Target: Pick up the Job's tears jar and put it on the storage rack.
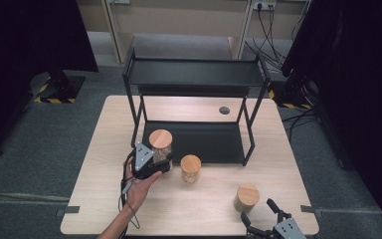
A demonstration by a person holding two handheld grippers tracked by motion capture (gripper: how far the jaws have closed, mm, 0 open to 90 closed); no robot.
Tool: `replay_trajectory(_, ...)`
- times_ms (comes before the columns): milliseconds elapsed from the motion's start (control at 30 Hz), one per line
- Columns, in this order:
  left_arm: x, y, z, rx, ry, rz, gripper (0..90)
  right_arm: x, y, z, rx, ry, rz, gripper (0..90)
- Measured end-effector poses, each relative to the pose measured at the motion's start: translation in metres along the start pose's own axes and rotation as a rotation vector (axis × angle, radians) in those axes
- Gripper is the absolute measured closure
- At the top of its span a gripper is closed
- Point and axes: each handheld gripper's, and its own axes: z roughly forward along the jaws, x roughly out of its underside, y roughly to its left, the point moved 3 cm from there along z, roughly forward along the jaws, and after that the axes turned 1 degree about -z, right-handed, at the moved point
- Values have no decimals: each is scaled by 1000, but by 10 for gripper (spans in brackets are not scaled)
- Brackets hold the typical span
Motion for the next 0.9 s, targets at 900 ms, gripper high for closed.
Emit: replay_trajectory(900, -9, 8, 54, -87, 8, 1, 251, 0, -1, 0, -5, 0, 4, 16)
